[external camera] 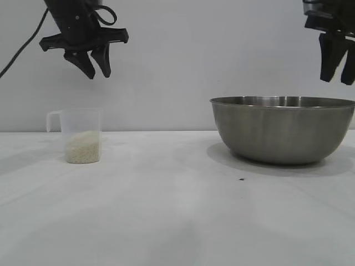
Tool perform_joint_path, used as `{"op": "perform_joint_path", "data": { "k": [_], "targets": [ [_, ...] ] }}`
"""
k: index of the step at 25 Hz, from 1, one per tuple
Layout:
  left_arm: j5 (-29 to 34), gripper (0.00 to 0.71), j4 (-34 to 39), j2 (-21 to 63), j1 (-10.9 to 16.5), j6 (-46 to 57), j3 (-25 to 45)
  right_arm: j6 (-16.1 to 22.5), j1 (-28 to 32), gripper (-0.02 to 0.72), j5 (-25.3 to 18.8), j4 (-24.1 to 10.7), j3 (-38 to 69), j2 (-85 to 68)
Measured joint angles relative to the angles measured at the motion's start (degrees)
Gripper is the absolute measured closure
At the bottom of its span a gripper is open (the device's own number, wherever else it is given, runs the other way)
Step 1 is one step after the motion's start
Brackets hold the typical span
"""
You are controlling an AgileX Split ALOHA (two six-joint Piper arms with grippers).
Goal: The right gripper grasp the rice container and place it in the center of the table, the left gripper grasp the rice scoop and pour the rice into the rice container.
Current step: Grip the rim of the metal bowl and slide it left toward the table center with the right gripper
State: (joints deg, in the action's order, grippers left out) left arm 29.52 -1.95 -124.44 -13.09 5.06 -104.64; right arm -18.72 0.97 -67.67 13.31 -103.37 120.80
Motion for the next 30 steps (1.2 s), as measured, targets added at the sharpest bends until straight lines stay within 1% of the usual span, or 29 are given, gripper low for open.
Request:
{"op": "perform_joint_path", "data": {
  "k": [2,3,4,5,8,11,14,19,21,25,30],
  "targets": [
    [0.0,0.488,0.0,0.0,0.0,0.0,0.0,0.2,0.0,0.380,-0.1,0.0,0.0,1.9],
    [0.0,0.488,0.0,0.0,0.0,-0.1,0.0,0.2,0.0,0.426,-0.1,0.0,0.0,2.8],
    [0.0,0.488,0.0,0.0,0.0,-0.1,0.0,0.2,0.0,0.438,-0.1,0.0,0.0,3.8],
    [0.0,0.488,0.0,0.0,0.0,-0.1,0.0,0.2,0.0,0.432,-0.1,0.0,0.0,4.8],
    [0.0,0.488,0.0,0.0,0.0,-0.1,0.0,0.3,0.0,0.587,-0.1,0.4,0.0,6.7],
    [0.0,0.488,0.0,0.0,0.0,-0.1,0.0,0.3,-0.8,0.703,0.0,1.7,0.0,7.2],
    [0.0,0.488,0.0,0.0,0.0,-0.1,0.0,0.3,-3.8,0.703,-0.1,1.7,0.0,7.2],
    [0.0,0.488,0.0,0.0,0.0,-0.1,0.0,0.3,-11.2,0.703,-1.3,1.2,2.5,7.2],
    [0.0,0.488,0.0,0.0,0.0,-0.1,0.0,0.3,-13.1,0.703,-1.8,1.2,3.2,7.2],
    [0.0,0.488,0.0,0.0,0.0,-0.1,0.0,0.3,-16.1,0.703,-1.8,0.9,3.4,6.8],
    [0.2,0.488,0.0,0.0,0.0,-0.1,0.0,0.2,-17.7,0.703,-1.9,0.9,3.4,6.6]
  ]
}}
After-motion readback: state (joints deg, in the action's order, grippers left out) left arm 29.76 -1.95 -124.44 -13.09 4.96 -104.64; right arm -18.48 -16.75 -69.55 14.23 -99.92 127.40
